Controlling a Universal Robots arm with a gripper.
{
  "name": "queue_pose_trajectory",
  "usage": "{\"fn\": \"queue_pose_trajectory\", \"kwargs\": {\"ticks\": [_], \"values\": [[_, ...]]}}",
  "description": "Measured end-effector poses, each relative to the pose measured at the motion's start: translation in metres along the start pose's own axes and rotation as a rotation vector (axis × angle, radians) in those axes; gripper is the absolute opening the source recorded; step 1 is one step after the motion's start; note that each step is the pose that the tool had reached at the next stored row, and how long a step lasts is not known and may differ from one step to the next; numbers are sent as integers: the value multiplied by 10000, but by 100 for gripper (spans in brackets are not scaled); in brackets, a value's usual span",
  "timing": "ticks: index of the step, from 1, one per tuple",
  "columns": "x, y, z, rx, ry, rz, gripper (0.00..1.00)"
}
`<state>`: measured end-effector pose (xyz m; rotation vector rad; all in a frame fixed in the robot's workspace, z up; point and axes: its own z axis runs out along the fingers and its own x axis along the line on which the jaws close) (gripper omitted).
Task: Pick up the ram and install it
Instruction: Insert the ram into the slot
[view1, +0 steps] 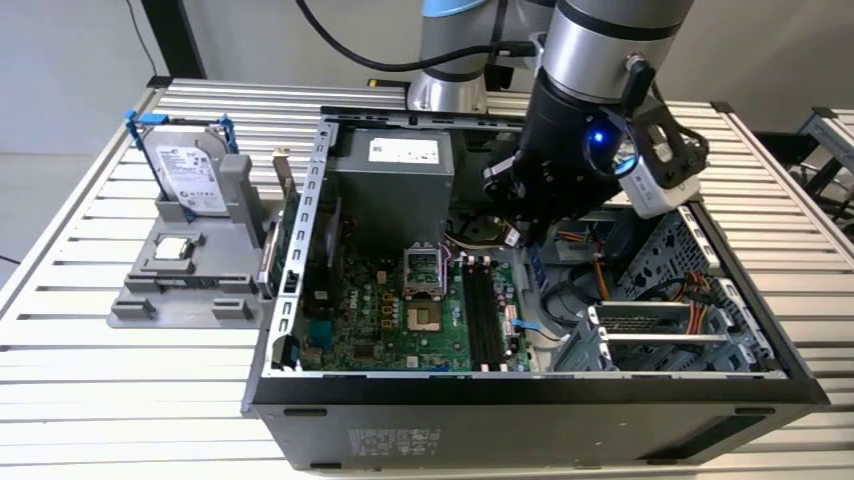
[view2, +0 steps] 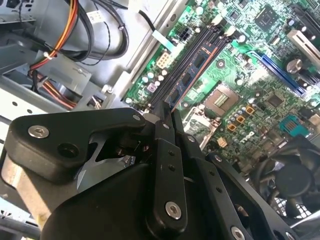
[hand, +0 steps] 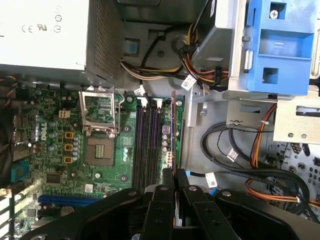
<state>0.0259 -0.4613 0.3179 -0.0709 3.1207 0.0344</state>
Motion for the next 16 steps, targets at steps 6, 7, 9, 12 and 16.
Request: {"fn": "queue_pose_trajectory", "kwargs": {"ticks": [6,7,9,12,16], "values": [[24,0,86,4,-3,146,0],[29,1,102,4,-4,179,0],[32,3,135,17,-5,225,0],[33,3,155,123,7,227,0],[52,4,196,172,-25,343,0]]}}
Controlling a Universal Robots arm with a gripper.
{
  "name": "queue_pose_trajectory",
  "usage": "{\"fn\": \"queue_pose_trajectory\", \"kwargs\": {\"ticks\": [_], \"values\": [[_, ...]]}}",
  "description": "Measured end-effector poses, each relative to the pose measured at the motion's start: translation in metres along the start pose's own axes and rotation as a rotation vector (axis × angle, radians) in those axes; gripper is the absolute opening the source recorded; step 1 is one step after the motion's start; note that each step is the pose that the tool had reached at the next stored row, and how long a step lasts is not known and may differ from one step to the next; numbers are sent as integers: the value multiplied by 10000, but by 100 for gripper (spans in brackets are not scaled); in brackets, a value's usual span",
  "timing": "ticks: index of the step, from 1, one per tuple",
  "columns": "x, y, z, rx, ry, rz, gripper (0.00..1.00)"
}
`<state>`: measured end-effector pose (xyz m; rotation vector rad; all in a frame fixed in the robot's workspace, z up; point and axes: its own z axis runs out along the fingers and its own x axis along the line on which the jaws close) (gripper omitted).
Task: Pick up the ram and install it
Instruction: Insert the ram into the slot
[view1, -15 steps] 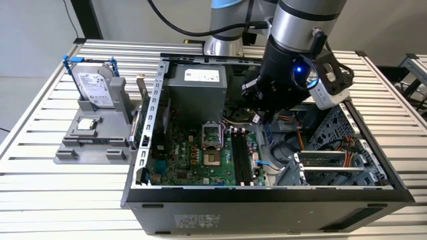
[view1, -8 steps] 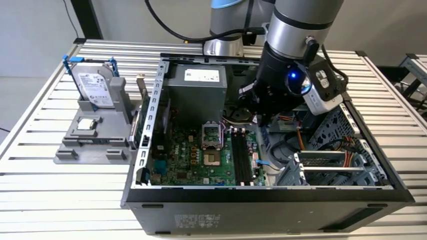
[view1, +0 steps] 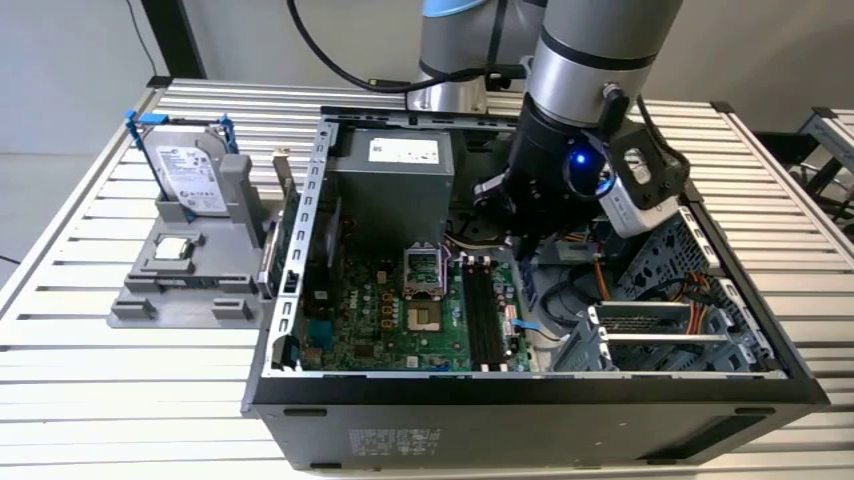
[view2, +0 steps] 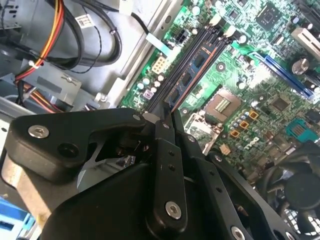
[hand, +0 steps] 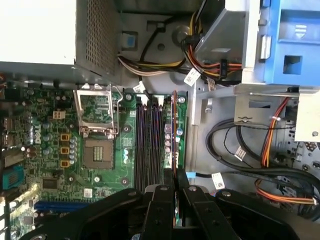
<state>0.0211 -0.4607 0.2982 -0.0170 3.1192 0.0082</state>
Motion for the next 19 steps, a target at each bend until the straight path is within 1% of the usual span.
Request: {"fn": "queue_pose_trajectory", "kwargs": {"ticks": [2,7,8,10,13,19], "values": [[2,3,36,14,-2,237,0],[5,2,127,30,-6,997,0],[5,2,145,32,-6,1092,0],[5,15,182,35,-6,1126,0],[5,17,237,33,-8,1119,0],[8,17,345,28,-8,906,0]]}}
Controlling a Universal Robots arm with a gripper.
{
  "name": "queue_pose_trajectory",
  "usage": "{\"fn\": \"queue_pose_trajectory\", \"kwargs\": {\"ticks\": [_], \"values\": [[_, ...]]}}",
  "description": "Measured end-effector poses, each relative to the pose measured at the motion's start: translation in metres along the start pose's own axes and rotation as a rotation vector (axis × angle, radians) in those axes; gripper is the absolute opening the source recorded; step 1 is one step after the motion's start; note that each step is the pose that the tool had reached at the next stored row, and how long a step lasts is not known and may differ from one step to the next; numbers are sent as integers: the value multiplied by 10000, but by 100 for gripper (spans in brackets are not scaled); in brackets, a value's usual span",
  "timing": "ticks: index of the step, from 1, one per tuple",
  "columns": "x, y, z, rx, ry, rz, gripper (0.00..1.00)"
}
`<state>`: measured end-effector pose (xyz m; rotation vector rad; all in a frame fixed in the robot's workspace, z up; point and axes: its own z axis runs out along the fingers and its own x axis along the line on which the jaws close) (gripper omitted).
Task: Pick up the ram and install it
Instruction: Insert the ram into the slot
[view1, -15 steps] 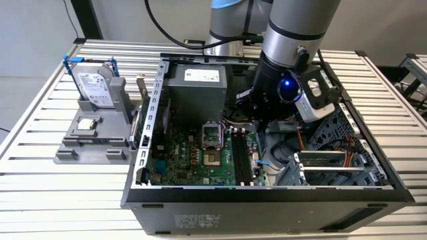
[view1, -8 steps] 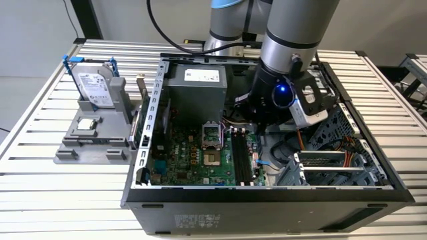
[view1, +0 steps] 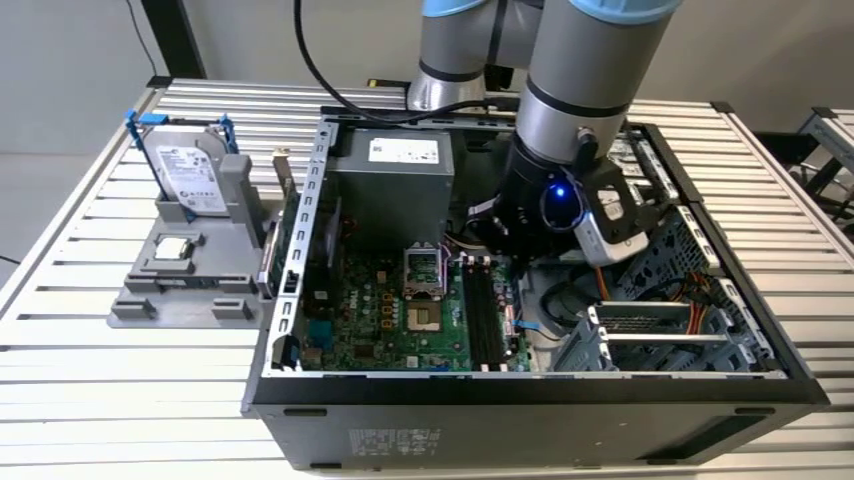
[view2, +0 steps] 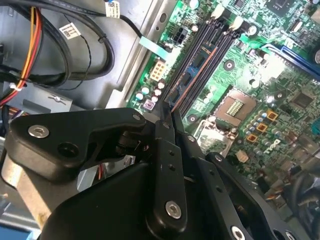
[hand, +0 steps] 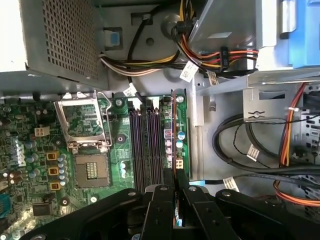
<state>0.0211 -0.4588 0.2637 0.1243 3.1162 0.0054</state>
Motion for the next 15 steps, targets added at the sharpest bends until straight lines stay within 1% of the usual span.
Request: {"fn": "queue_pose_trajectory", "kwargs": {"ticks": [5,7,15], "values": [[0,0,11,1,1,-7,0],[1,0,26,-4,-1,-7,0],[5,-1,168,3,0,-6,0]]}}
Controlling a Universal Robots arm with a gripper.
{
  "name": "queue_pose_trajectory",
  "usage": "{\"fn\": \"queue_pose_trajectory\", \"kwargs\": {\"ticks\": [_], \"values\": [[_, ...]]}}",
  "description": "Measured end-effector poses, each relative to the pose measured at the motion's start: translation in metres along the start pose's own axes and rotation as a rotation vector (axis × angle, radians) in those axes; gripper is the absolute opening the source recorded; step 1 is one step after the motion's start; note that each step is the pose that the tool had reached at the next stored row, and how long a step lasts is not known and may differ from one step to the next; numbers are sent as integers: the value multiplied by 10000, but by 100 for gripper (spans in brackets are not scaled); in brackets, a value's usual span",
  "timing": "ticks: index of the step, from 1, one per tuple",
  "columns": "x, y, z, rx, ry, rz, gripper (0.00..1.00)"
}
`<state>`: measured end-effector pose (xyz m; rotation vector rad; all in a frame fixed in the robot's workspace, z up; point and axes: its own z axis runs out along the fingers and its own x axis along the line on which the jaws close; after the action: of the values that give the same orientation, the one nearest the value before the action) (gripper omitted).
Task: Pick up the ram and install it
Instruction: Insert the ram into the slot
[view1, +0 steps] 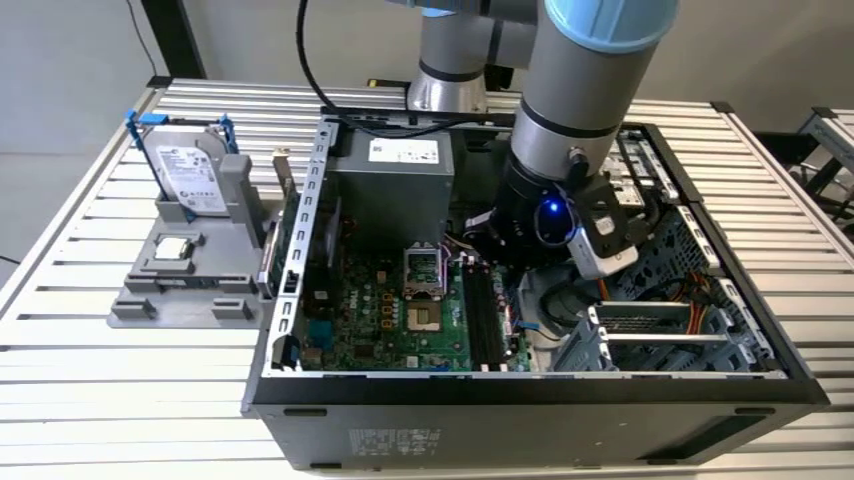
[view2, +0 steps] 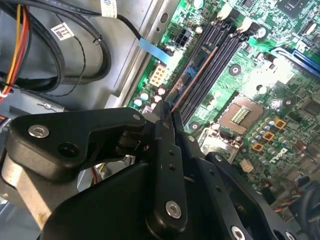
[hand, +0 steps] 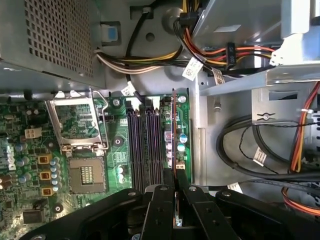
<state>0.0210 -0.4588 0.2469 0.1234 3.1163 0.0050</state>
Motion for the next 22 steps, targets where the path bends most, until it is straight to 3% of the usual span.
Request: {"fn": "queue_pose_trajectory", "kwargs": {"ticks": [5,13,20,22], "values": [[4,-1,72,5,0,-75,0],[2,-25,78,3,4,-538,0],[-2,-145,77,2,4,-659,0],[24,-168,77,3,5,-658,0]]}}
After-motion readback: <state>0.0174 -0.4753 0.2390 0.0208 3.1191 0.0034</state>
